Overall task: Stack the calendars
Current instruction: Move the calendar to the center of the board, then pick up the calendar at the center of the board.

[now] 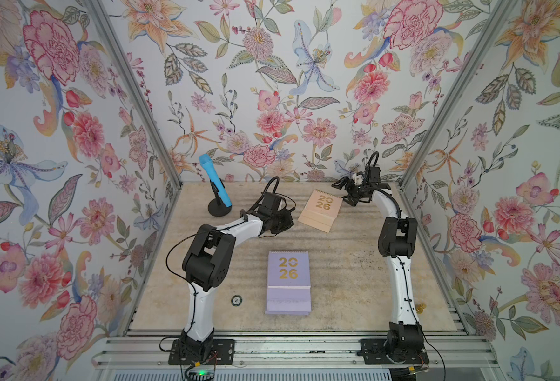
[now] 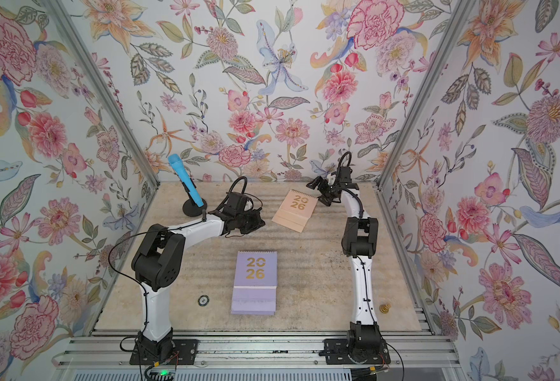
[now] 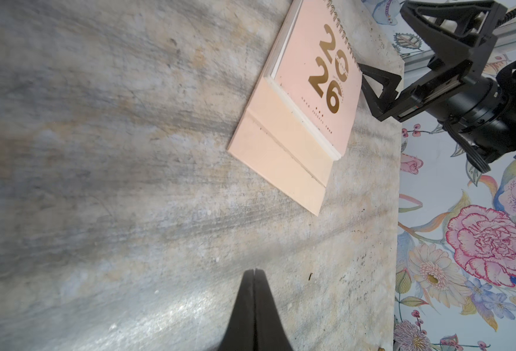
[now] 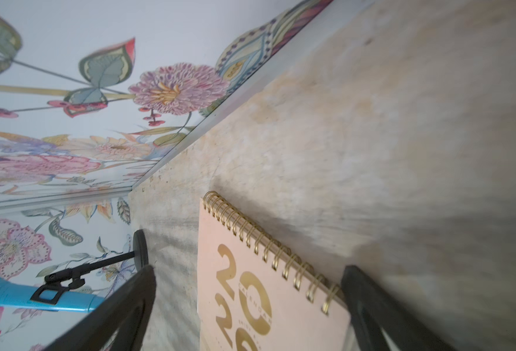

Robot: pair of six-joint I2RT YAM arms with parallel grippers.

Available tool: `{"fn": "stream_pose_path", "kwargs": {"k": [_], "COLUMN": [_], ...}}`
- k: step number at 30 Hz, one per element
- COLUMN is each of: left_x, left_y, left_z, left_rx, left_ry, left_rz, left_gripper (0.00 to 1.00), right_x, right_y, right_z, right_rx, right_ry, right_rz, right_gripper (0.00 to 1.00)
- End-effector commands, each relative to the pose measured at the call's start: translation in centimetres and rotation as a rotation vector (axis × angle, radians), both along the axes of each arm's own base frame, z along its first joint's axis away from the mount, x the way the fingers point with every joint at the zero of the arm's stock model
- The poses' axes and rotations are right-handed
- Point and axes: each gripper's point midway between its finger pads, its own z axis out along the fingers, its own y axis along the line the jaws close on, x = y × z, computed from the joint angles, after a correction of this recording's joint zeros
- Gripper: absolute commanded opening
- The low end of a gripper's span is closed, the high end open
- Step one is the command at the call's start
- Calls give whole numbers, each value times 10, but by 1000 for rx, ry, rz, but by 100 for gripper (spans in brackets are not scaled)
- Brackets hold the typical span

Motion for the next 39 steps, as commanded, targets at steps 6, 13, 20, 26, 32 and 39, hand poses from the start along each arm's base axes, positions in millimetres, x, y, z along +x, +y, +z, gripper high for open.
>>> {"fn": "stream_pose_path", "kwargs": {"k": [6,13,20,26,32,39], "left_x": [17,32,61,85,100,103], "left_y": [38,69,88,76,64,52], "left_z": [-7,-13,-17,-34,-45,-64], "left_rx": [126,239,312,270,240,201], "left_ry": [-30,-60,-100,-73,-54,-13], "left_rz": [59,108,151,91,64,31], "left_gripper": [0,0,0,0,0,0], "right_x": [-62,-67,-106,-149,-182,-194], "right_y": [76,63,48,59,85,104], "right_z": [-47,-40,-44,-55,-65,-77], "right_rx": [57,-22,-105,-146,-151,-123], "right_ry": [183,216,305,375,410,436], "right_rz": [202,116,67,97,120,90], "right_gripper": [100,100,100,100,100,99]}}
